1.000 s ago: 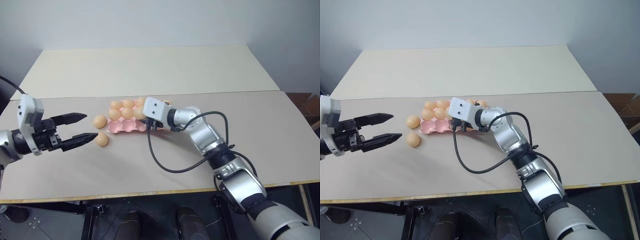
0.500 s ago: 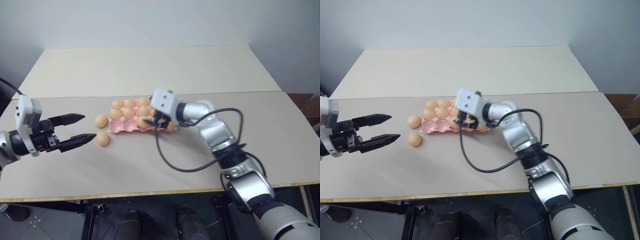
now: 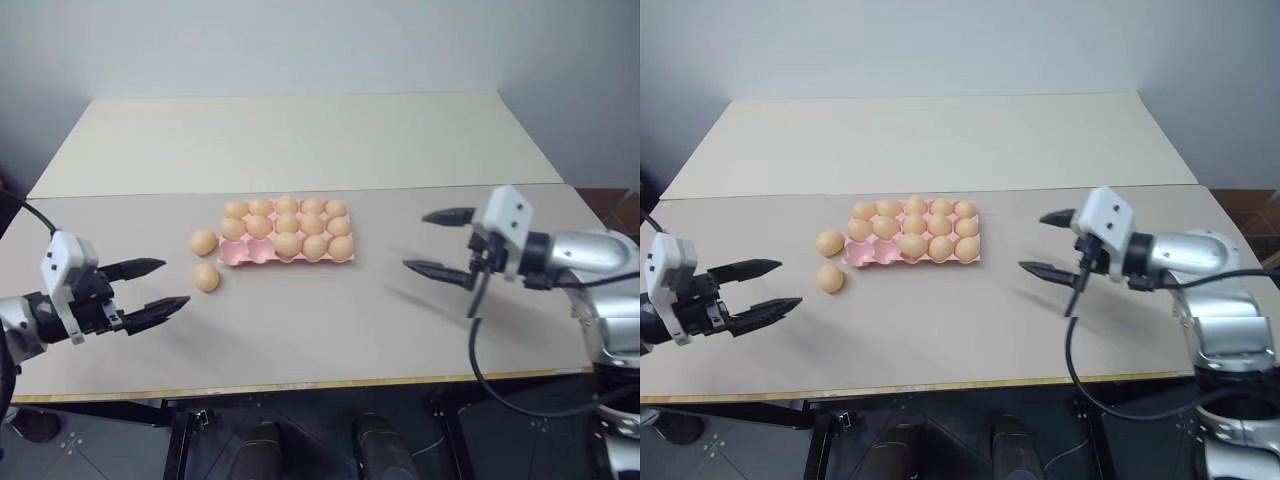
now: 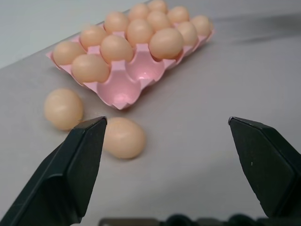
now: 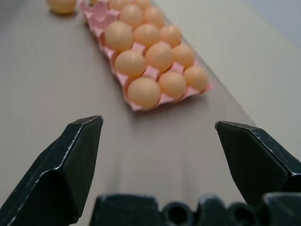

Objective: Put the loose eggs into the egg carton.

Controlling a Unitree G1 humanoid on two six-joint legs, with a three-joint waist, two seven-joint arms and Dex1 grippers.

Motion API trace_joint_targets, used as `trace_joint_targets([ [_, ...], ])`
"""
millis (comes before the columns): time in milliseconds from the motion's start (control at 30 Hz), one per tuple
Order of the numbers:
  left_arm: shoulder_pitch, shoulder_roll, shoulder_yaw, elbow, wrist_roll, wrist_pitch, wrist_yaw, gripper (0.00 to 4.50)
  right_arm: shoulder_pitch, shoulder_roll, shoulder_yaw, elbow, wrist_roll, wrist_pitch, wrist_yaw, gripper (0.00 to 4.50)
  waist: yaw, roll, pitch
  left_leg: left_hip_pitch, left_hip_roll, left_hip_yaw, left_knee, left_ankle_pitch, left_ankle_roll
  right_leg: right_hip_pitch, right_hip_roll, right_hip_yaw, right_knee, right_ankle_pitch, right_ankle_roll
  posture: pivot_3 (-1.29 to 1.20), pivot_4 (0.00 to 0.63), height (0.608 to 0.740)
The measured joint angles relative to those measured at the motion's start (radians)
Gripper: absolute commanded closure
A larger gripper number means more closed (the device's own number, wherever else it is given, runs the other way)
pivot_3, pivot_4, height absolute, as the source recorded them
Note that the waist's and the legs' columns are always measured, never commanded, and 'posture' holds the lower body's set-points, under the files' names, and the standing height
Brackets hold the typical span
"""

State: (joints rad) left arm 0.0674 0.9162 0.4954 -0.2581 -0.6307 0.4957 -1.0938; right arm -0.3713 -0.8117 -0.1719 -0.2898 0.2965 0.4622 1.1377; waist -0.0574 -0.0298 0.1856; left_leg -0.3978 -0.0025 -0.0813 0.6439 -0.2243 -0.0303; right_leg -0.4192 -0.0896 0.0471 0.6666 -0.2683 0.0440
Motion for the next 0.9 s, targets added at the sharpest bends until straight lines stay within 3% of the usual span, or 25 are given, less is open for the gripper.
trace_joint_targets([
  [200, 0.113, -0.105, 0.035, -0.141, -0.010, 0.013, 0.109, 0.00, 0.027, -0.068, -0.043, -0.042, 0.076, 0.056, -0.018, 0.02, -0.003, 0.000, 0.000, 0.000, 0.000, 0.001, 0.000, 0.000, 0.000, 0.000, 0.000, 0.001, 0.000, 0.000, 0.000, 0.00, 0.150, 0.740],
  [400, 0.130, -0.187, 0.027, -0.177, 0.007, 0.027, 0.250, 0.00, 0.034, -0.093, -0.050, -0.060, 0.102, 0.074, -0.054, 0.02, 0.016, -0.001, 0.000, 0.000, 0.000, 0.001, 0.001, 0.000, 0.000, 0.001, 0.000, 0.001, -0.001, 0.000, 0.000, 0.00, 0.150, 0.740],
  [667, -0.115, -0.248, -0.055, -0.065, -0.024, 0.226, 0.473, 0.00, 0.048, -0.093, -0.049, -0.096, 0.112, 0.071, -0.125, 0.02, 0.027, -0.002, -0.002, -0.001, -0.001, 0.000, 0.002, 0.000, 0.000, 0.001, -0.001, 0.000, -0.002, 0.001, 0.001, 0.00, 0.150, 0.740],
  [900, -0.222, -0.332, -0.192, -0.031, 0.056, 0.281, 0.650, 0.00, 0.050, -0.087, -0.049, -0.115, 0.119, 0.070, -0.161, 0.02, 0.026, -0.002, -0.002, -0.001, -0.001, 0.001, 0.002, 0.000, 0.000, 0.001, 0.000, 0.000, -0.001, 0.001, 0.001, 0.00, 0.150, 0.740],
])
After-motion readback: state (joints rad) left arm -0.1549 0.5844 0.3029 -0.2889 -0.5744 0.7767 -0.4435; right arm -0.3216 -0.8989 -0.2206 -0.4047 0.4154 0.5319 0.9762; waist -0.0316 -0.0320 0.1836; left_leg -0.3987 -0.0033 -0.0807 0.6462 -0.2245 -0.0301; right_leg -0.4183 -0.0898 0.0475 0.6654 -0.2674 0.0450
